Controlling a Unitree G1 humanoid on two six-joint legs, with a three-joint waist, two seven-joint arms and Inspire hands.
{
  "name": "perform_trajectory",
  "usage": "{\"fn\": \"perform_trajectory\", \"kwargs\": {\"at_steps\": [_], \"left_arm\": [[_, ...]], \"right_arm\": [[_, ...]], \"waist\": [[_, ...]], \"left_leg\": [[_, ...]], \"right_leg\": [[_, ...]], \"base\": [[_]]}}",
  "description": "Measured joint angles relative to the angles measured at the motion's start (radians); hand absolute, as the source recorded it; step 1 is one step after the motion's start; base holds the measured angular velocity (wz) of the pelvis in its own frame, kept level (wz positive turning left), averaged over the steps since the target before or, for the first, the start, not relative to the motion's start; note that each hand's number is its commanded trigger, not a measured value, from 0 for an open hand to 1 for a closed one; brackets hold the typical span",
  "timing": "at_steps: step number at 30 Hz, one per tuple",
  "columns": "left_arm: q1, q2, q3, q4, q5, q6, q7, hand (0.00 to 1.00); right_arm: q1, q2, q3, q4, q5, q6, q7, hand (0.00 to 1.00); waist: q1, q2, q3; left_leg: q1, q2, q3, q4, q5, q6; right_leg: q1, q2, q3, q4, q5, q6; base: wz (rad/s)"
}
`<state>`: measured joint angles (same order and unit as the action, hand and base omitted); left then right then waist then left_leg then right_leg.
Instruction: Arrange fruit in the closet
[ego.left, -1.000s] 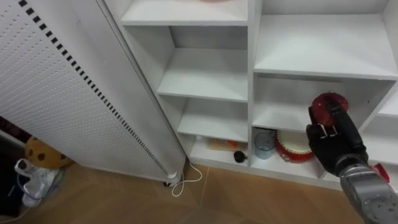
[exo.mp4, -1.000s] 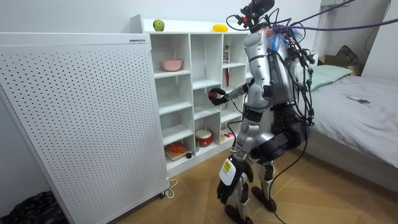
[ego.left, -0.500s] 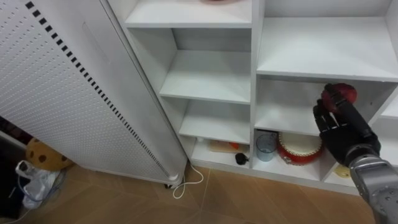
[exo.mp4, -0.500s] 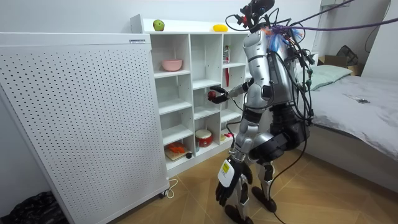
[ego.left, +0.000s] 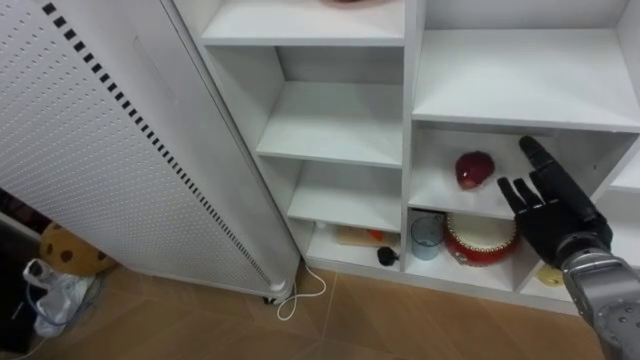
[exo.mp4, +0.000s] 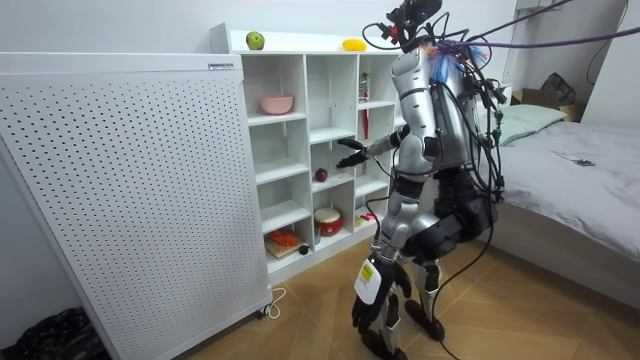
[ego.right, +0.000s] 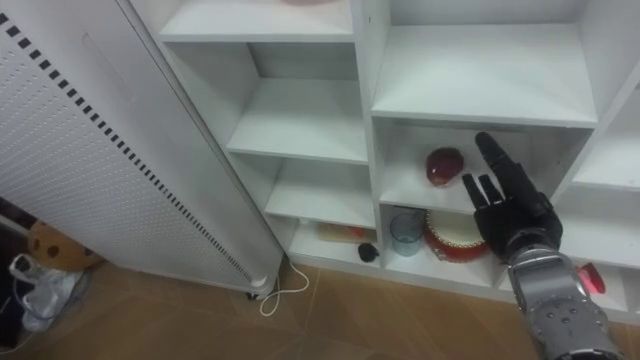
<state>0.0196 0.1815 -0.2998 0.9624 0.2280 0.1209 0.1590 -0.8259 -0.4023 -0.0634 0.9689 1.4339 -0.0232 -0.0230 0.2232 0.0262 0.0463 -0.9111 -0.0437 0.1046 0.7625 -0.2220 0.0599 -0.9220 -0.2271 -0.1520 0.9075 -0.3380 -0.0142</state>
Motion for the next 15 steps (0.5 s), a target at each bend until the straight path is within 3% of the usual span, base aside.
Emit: {"fn": "perform_trajectory", "kwargs": {"at_steps": [8, 13, 15], "left_arm": [[0.015, 0.008, 0.000, -0.005, 0.000, 0.001, -0.028, 0.00], [0.023, 0.011, 0.000, -0.014, 0.000, 0.006, -0.068, 0.00], [0.024, 0.014, 0.000, -0.013, -0.001, 0.006, -0.078, 0.00]], "right_arm": [[0.000, 0.000, 0.000, 0.001, -0.010, 0.001, 0.001, 0.00], [0.005, -0.006, 0.004, 0.097, -0.016, 0.019, 0.038, 0.00], [0.016, -0.011, 0.012, 0.162, -0.046, 0.028, 0.054, 0.00]], "waist": [[0.000, 0.000, -0.0001], [0.000, 0.004, 0.0010], [0.005, 0.007, 0.0017]], "left_leg": [[0.002, 0.001, 0.000, 0.002, -0.001, 0.002], [0.048, 0.002, -0.016, -0.003, -0.006, 0.002], [0.084, 0.008, -0.023, -0.015, -0.017, 0.001]], "right_leg": [[0.005, 0.002, -0.003, -0.004, 0.002, 0.004], [0.065, 0.002, -0.025, -0.024, 0.001, 0.004], [0.106, 0.015, -0.026, -0.047, 0.000, 0.010]], "base": [[0.00], [0.03], [-0.03]]}}
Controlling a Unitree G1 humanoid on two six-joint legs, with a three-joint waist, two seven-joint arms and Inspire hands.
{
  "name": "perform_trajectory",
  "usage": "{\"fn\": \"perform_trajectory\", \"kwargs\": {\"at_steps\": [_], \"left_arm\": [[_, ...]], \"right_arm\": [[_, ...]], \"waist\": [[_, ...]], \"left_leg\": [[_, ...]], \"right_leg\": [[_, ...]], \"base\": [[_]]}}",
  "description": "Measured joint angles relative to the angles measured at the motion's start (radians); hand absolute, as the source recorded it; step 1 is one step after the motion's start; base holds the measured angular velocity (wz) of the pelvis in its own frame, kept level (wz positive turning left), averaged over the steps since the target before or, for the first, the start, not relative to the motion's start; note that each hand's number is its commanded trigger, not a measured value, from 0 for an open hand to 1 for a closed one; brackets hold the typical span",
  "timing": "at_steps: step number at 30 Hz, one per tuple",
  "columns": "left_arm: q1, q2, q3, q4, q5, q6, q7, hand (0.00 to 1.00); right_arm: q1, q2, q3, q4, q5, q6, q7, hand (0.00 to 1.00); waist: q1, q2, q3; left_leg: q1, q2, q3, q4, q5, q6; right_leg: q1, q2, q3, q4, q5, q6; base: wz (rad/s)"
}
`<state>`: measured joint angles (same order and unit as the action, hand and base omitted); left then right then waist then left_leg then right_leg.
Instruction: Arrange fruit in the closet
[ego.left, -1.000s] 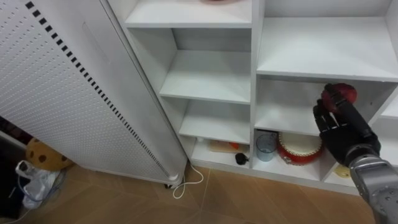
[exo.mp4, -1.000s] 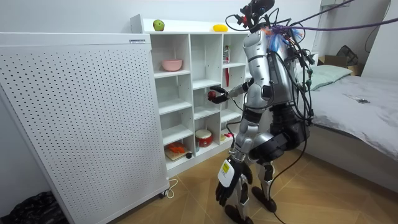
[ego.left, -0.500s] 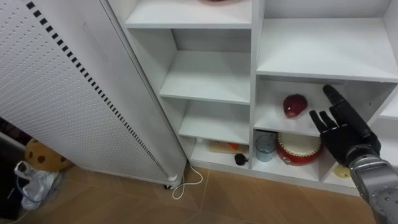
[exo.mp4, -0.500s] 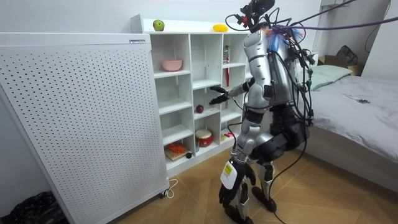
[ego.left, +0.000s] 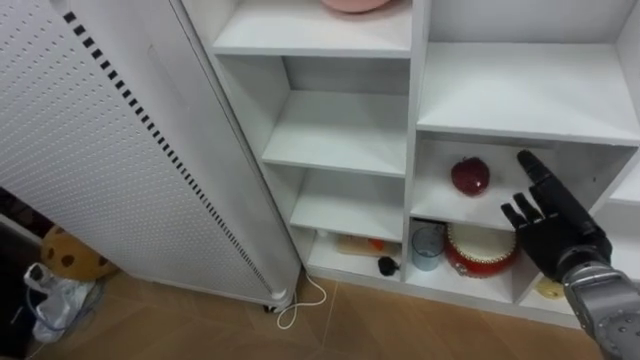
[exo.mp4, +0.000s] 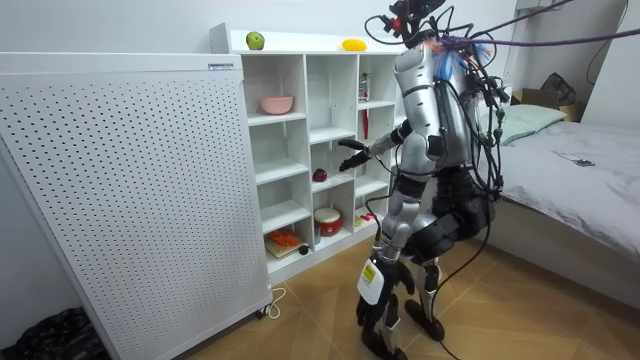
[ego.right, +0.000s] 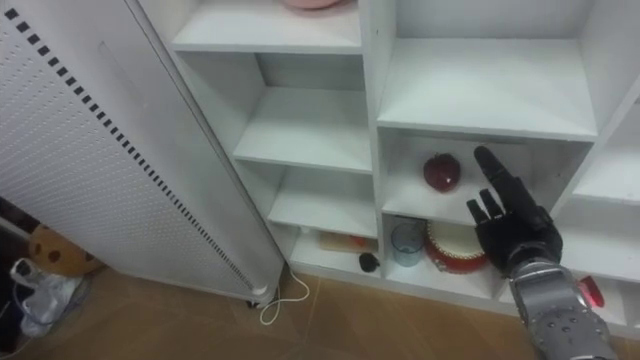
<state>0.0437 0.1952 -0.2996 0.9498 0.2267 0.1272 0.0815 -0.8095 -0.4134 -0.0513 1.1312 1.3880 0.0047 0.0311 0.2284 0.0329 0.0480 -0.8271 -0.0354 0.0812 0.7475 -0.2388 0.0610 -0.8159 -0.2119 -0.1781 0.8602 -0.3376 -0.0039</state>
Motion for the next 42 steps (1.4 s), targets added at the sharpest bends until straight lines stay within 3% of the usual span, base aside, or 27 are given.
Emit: {"fn": "perform_trajectory", "kwargs": {"at_steps": [3, 8, 12, 17, 20, 21, 24, 27, 31, 32, 34, 36, 42], "left_arm": [[0.001, 0.007, 0.001, 0.002, -0.001, 0.008, -0.007, 0.00], [-0.001, 0.009, 0.033, 0.026, 0.004, 0.012, -0.024, 0.00], [-0.012, 0.020, 0.079, 0.070, 0.007, 0.002, -0.033, 0.00], [-0.033, 0.030, 0.095, 0.096, 0.009, -0.007, -0.022, 0.00], [-0.024, 0.028, 0.149, 0.095, 0.014, -0.023, -0.003, 0.00], [-0.024, 0.029, 0.179, 0.094, 0.011, -0.032, 0.004, 0.00], [-0.016, 0.023, 0.206, 0.093, 0.003, -0.066, 0.049, 0.00], [-0.006, 0.014, 0.214, 0.089, 0.003, -0.093, 0.067, 0.00], [0.023, -0.004, 0.251, 0.087, 0.019, -0.122, 0.100, 0.00], [0.042, -0.009, 0.251, 0.087, 0.018, -0.126, 0.116, 0.00], [0.064, -0.016, 0.258, 0.087, 0.023, -0.126, 0.137, 0.00], [0.094, -0.027, 0.285, 0.095, 0.052, -0.126, 0.152, 0.00], [0.138, -0.059, 0.378, 0.094, 0.081, -0.099, 0.153, 0.00]], "right_arm": [[0.045, -0.008, 0.053, 0.015, -0.024, 0.012, 0.013, 0.00], [0.131, -0.024, 0.062, 0.080, -0.069, 0.031, 0.072, 0.00], [0.192, -0.025, 0.068, 0.198, -0.129, 0.033, 0.135, 0.00], [0.308, -0.022, 0.094, 0.198, -0.253, 0.039, 0.162, 0.00], [0.388, 0.012, 0.111, 0.198, -0.423, 0.039, 0.169, 0.00], [0.432, 0.028, 0.118, 0.199, -0.488, 0.039, 0.176, 0.00], [0.544, 0.066, 0.163, 0.196, -0.703, 0.038, 0.179, 0.00], [0.635, 0.098, 0.207, 0.195, -0.895, 0.038, 0.176, 0.00], [0.713, 0.153, 0.217, 0.191, -1.017, 0.038, 0.178, 0.00], [0.725, 0.167, 0.216, 0.193, -1.036, 0.039, 0.173, 0.00], [0.741, 0.188, 0.214, 0.197, -1.049, 0.037, 0.162, 0.00], [0.779, 0.212, 0.196, 0.196, -1.084, 0.032, 0.153, 0.00], [0.847, 0.237, 0.146, 0.189, -1.128, 0.029, 0.126, 0.00]], "waist": [[-0.002, 0.001, 0.0002], [-0.006, 0.004, -0.0013], [-0.038, -0.001, 0.0005], [-0.074, -0.014, -0.0016], [-0.096, -0.034, -0.0097], [-0.103, -0.045, -0.0185], [-0.118, -0.065, -0.0330], [-0.120, -0.068, -0.0351], [-0.127, -0.071, -0.0376], [-0.142, -0.070, -0.0388], [-0.165, -0.073, -0.0418], [-0.173, -0.082, -0.0510], [-0.178, -0.085, -0.0493]], "left_leg": [[0.044, 0.005, 0.000, -0.022, -0.001, -0.001], [0.143, 0.009, -0.004, -0.081, 0.003, -0.002], [0.260, 0.006, -0.017, -0.165, 0.015, -0.005], [0.342, 0.012, -0.029, -0.246, 0.030, -0.011], [0.423, 0.020, -0.027, -0.307, 0.036, -0.017], [0.457, 0.023, -0.027, -0.327, 0.037, -0.019], [0.540, 0.025, -0.029, -0.378, 0.037, -0.023], [0.618, 0.027, -0.027, -0.427, 0.035, -0.027], [0.711, 0.022, -0.025, -0.481, 0.037, -0.029], [0.738, 0.020, -0.027, -0.496, 0.037, -0.030], [0.777, 0.019, -0.026, -0.517, 0.038, -0.031], [0.813, 0.013, -0.027, -0.537, 0.038, -0.032], [0.875, 0.015, -0.007, -0.567, 0.036, -0.034]], "right_leg": [[0.047, 0.006, -0.007, -0.030, 0.004, 0.002], [0.153, 0.015, -0.023, -0.102, 0.020, 0.006], [0.279, 0.029, -0.040, -0.196, 0.034, 0.018], [0.379, 0.058, -0.052, -0.307, 0.062, 0.025], [0.467, 0.072, -0.062, -0.384, 0.077, 0.026], [0.508, 0.079, -0.075, -0.423, 0.085, 0.026], [0.605, 0.093, -0.100, -0.487, 0.097, 0.028], [0.692, 0.101, -0.127, -0.555, 0.107, 0.032], [0.785, 0.110, -0.125, -0.616, 0.117, 0.038], [0.815, 0.111, -0.128, -0.632, 0.120, 0.042], [0.853, 0.114, -0.124, -0.656, 0.123, 0.047], [0.895, 0.117, -0.124, -0.679, 0.125, 0.050], [0.944, 0.121, -0.108, -0.694, 0.131, 0.054]], "base": [[-0.07], [-0.03], [0.03], [0.03], [-0.08], [0.05], [0.15], [0.01], [-0.05], [0.04], [0.00], [0.00], [-0.09]]}}
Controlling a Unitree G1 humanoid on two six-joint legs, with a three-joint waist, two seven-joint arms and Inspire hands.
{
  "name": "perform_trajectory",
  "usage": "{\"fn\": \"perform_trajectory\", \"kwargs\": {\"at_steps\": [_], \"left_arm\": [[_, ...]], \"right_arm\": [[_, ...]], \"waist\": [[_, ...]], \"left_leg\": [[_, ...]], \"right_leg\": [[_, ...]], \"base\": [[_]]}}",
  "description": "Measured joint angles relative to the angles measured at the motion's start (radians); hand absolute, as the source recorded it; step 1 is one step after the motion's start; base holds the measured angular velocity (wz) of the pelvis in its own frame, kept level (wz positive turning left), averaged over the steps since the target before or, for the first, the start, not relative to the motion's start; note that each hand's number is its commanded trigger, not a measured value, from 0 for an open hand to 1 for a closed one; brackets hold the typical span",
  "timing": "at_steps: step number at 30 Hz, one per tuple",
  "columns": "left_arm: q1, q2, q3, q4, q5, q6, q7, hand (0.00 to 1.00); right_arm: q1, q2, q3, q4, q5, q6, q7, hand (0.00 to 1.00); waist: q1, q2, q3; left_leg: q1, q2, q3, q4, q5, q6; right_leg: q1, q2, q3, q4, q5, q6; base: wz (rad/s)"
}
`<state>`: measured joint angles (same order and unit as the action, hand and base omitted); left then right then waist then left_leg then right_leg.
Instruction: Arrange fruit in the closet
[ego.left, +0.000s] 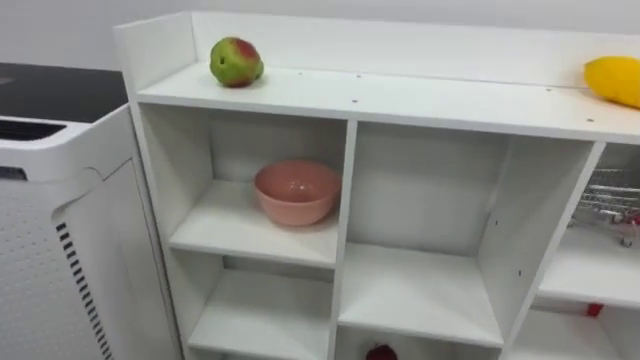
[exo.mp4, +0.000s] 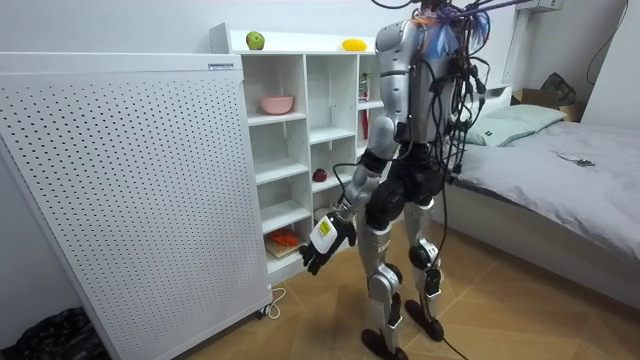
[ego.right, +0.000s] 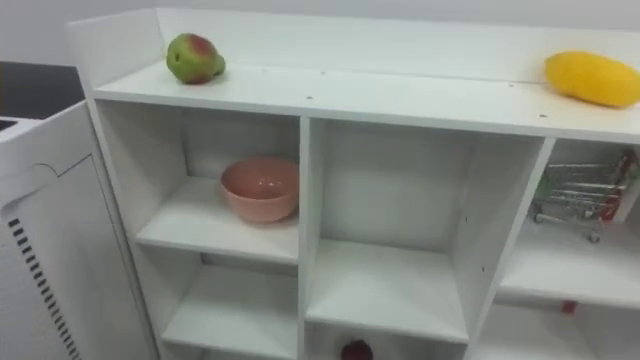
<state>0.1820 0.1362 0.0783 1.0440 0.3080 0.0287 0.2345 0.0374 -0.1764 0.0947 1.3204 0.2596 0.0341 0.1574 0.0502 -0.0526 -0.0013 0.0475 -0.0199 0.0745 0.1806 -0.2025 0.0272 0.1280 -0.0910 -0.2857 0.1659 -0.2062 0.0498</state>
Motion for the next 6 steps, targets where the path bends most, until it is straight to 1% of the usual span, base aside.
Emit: {"fn": "perform_trajectory", "kwargs": {"at_steps": [2, 4, 6], "left_arm": [[0.001, -0.007, 0.002, 0.000, -0.001, 0.010, -0.001, 0.00], [-0.002, -0.011, 0.004, 0.000, -0.001, 0.015, -0.001, 0.00], [-0.003, -0.021, 0.017, 0.001, -0.001, 0.016, -0.003, 0.00]], "right_arm": [[0.007, 0.004, -0.002, -0.006, -0.001, -0.004, -0.004, 0.00], [0.008, 0.008, -0.013, -0.005, -0.001, -0.010, -0.005, 0.00], [0.010, 0.014, -0.041, -0.005, -0.002, -0.010, -0.005, 0.00]], "waist": [[-0.001, 0.000, 0.0003], [-0.004, 0.000, 0.0004], [-0.021, 0.003, 0.0007]], "left_leg": [[0.004, 0.004, 0.007, 0.000, 0.000, 0.000], [0.007, 0.006, 0.007, 0.000, 0.000, -0.001], [0.007, 0.007, 0.005, 0.000, -0.001, -0.001]], "right_leg": [[-0.001, 0.003, 0.011, 0.000, 0.003, -0.002], [-0.001, 0.006, 0.014, 0.000, 0.007, -0.005], [-0.001, 0.007, 0.013, 0.000, 0.010, -0.008]], "base": [[-0.18], [-0.08], [0.00]]}}
